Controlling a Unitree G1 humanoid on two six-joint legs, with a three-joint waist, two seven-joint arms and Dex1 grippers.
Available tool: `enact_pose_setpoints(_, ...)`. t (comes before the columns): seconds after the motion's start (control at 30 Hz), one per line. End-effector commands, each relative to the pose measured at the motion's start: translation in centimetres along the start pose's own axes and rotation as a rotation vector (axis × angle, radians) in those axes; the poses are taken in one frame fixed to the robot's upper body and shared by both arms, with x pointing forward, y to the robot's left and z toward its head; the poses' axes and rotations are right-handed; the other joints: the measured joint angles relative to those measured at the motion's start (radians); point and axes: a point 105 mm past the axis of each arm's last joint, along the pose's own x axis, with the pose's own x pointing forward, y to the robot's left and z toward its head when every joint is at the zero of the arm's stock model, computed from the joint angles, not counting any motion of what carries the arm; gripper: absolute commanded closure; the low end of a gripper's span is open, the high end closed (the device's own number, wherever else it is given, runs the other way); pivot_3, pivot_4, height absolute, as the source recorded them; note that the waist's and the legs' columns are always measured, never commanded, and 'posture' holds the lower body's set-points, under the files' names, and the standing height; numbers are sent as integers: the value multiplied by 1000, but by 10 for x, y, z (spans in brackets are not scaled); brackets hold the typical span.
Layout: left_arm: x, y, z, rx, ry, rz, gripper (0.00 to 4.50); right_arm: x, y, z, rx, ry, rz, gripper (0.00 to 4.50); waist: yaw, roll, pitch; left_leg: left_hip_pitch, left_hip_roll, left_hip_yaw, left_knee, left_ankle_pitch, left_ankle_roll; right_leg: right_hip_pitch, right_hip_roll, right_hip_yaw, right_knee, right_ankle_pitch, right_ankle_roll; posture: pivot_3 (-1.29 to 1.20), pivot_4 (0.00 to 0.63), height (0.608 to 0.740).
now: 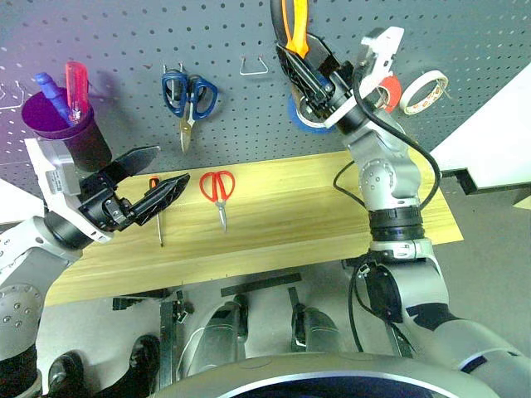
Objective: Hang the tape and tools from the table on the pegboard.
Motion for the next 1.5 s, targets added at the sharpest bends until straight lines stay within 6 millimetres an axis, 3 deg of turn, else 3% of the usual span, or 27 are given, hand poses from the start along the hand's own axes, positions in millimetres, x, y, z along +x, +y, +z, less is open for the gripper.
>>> enact_pose_setpoints(0.03,-4,-6,11,48,-28,-1,0,18,6,22,-59,-100,17,2367,0,0,0,0,0,0,0,0,0,0,0,0,0,0,0,138,203,740)
enact_pose_setpoints(0.53,-6,-7,5,34,-21,8,0,51,19,29,-37,-179,41,2367,1,0,0,0,1,-1,1,0,-1,0,1,0,6,0,-1,150,213,740)
enact_pose_setpoints(0.9,-3,-8,3,23,-23,7,0,61,9,19,-29,-159,-16,2367,0,0,0,1,1,-1,7,1,-1,-1,1,1,11,0,-1,161,221,740)
enact_pose_setpoints(1.1,-3,-10,2,18,-20,4,0,68,13,13,-20,-141,-12,2367,0,0,0,1,2,-1,11,1,-1,0,2,1,12,0,-1,169,225,740)
enact_pose_setpoints(1.3,-2,-11,2,14,-19,4,0,73,14,18,-29,-148,-8,2367,0,0,0,1,2,-1,11,0,-1,-1,2,1,13,0,-1,172,229,740)
enact_pose_setpoints(1.5,-2,-12,1,12,-22,6,0,67,13,0,-53,-100,-16,2367,0,0,0,1,2,-1,11,0,-1,-1,2,1,13,0,-1,174,234,740)
